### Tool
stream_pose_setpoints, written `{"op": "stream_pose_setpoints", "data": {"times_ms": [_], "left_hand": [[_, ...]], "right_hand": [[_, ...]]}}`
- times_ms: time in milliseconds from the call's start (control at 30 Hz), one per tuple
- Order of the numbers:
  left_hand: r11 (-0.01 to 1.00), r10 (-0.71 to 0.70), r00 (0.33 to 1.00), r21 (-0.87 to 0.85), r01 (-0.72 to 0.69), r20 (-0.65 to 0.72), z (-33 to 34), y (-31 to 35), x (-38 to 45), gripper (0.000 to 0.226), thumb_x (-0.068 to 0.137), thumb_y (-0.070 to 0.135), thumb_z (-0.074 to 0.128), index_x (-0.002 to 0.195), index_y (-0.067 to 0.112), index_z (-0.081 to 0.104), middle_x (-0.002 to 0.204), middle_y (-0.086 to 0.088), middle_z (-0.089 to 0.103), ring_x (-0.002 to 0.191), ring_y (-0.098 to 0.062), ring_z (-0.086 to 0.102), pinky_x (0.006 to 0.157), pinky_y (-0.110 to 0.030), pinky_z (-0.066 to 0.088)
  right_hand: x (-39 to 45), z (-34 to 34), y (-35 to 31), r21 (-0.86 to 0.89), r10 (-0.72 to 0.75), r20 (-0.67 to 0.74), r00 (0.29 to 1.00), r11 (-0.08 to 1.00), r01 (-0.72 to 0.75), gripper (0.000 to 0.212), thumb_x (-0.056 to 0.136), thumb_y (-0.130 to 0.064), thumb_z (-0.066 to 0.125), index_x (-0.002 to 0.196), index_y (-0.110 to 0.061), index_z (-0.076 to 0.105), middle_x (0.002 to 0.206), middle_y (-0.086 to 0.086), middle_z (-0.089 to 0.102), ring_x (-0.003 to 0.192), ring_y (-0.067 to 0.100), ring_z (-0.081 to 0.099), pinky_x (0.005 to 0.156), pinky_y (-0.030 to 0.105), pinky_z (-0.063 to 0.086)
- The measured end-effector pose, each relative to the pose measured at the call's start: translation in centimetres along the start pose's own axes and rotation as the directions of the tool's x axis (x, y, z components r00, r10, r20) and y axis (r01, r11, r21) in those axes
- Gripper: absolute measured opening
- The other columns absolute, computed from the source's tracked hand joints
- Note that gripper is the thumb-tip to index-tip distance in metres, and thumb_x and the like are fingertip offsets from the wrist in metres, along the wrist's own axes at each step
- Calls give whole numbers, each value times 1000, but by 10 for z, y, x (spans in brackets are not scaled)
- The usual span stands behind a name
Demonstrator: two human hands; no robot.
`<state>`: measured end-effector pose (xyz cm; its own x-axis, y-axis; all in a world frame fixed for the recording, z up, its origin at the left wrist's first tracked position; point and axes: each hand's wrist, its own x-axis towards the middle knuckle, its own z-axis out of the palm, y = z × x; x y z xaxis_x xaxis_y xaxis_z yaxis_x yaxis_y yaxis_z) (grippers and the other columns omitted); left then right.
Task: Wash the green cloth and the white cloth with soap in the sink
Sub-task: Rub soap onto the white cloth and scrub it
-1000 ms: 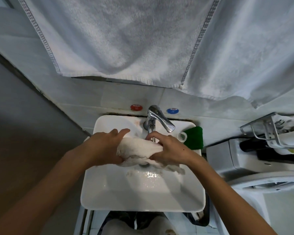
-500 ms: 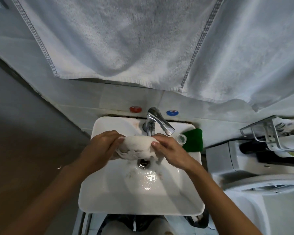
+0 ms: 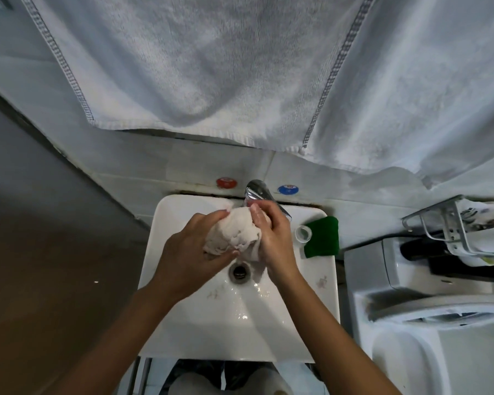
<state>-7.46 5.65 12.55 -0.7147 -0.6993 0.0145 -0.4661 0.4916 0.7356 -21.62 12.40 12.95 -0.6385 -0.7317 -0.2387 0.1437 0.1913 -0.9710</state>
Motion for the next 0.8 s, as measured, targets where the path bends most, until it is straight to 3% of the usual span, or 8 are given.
{"op": "stream_pose_setpoints", "data": {"times_ms": [167,267,367,467,533,600,667,800], "left_hand": [[918,164,977,341,-201,133,-11,-22,-3,63,74,66,49,128,36,37,105,3,57,72,-20,63,54,-25,42],[929,140,980,322,-180,144,-18,-25,-6,61,77,52,64,130,39,38,111,1,64,87,-25,65,67,-32,48],[963,21,981,258,-71,192,-26,-28,-4,58,80,36,71,131,40,43,116,7,64,98,-21,63,77,-32,50],[996,30,972,-83,-11,233,-39,-29,0,38,76,29,72,107,47,58,96,17,68,87,-9,65,75,-29,54],[953,21,973,-299,49,228,-44,-27,4,31,74,20,64,98,41,64,91,15,69,85,-6,65,73,-20,52],[940,25,979,-338,46,203,-43,-23,7,28,75,16,59,92,37,64,90,12,69,82,-8,64,70,-20,51],[939,18,984,-341,44,178,-39,-24,9,24,78,18,57,90,37,63,91,10,68,82,-10,63,71,-24,50],[905,-32,985,-412,101,170,-34,-29,9,18,83,20,56,89,35,62,89,7,68,79,-13,65,69,-30,53]], "right_hand": [[1,-23,4,-155,8,41,999,988,-1,12,85,-19,71,73,-22,69,72,-10,66,67,-4,60,61,11,45],[0,-29,7,-255,10,119,993,967,21,13,81,-22,75,71,-27,69,72,-12,67,68,-5,60,63,9,44],[1,-36,6,-436,0,207,978,895,93,9,82,-30,73,76,-24,71,75,-11,67,70,-2,59,66,16,47],[1,-42,-1,-581,96,372,923,800,151,28,86,-40,66,86,-14,74,74,-2,67,64,5,59,65,32,48],[-5,-41,-8,-655,242,428,871,747,115,39,75,-55,69,86,-17,73,78,4,69,67,14,63,64,37,52],[-10,-38,-9,-741,349,443,826,661,118,54,58,-66,72,87,-19,72,81,2,71,73,19,66,66,38,55],[-8,-35,-4,-734,354,451,819,669,115,44,64,-52,79,90,-17,72,85,4,72,77,21,67,69,39,55],[0,-42,4,-538,372,495,785,841,-59,27,81,-12,73,106,-13,65,94,0,68,83,16,67,72,29,56]]}}
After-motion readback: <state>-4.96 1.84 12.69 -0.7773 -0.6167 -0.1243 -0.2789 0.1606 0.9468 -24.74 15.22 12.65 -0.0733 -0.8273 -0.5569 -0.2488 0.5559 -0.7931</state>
